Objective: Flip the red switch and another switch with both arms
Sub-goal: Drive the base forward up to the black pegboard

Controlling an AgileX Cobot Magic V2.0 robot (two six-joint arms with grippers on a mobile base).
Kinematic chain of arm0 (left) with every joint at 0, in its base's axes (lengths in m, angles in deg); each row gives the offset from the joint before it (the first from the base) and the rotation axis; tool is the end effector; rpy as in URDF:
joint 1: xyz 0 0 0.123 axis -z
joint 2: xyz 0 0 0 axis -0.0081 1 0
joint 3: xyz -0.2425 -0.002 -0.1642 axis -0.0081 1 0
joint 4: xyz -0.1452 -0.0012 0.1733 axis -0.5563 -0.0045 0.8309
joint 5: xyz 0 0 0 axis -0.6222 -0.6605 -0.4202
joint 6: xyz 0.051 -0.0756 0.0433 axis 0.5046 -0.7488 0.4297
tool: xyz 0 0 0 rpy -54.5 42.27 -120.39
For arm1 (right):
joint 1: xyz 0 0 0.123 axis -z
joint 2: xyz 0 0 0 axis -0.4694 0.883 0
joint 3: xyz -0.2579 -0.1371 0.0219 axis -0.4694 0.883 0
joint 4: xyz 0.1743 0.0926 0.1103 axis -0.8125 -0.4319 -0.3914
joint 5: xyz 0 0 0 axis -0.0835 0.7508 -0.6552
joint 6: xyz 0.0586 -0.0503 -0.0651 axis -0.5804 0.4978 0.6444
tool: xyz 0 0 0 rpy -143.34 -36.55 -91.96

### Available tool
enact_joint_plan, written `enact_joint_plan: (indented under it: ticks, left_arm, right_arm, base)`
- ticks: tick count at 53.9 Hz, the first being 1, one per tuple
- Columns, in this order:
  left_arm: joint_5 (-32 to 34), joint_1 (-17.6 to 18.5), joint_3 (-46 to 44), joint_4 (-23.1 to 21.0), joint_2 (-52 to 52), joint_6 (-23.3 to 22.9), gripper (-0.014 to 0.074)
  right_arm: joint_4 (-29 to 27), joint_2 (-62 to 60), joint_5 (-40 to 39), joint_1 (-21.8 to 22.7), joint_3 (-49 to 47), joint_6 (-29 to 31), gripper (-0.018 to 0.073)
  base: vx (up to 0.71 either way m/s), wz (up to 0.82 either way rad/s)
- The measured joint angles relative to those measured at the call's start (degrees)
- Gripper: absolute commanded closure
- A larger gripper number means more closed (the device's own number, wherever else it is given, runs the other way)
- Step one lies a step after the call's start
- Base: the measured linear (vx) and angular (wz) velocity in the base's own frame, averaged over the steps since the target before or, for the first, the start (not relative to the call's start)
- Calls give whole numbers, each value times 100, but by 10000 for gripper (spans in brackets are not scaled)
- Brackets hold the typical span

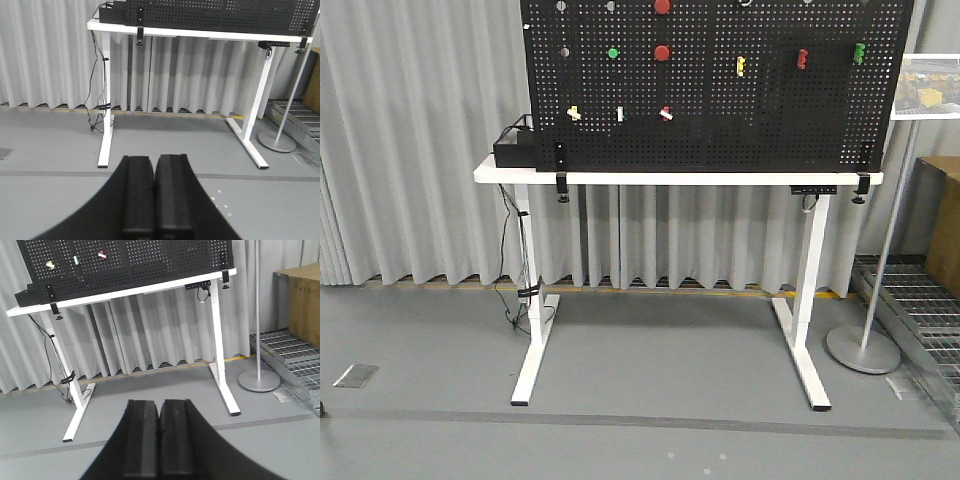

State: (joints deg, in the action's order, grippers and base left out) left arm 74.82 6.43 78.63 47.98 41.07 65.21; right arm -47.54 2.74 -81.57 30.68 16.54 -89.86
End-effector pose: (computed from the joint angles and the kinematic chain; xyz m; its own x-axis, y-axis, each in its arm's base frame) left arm 0.0318 -0.0037 0.1873 -0.1222 -0.0822 -0.9891 0.0962 0.9909 -0.0942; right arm 0.0327 -0.0011 0.1900 -0.0687 0.1735 -0.9824 0.0540 0.9840 0.1700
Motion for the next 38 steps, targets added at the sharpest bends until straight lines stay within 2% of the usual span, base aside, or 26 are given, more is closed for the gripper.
enact_joint_plan:
  ticks: [38]
  left_arm:
    - [0, 0, 0, 0, 0, 0, 594]
  right_arm:
    - [0, 0, 0, 0, 0, 0, 566]
  base:
    - [0, 0]
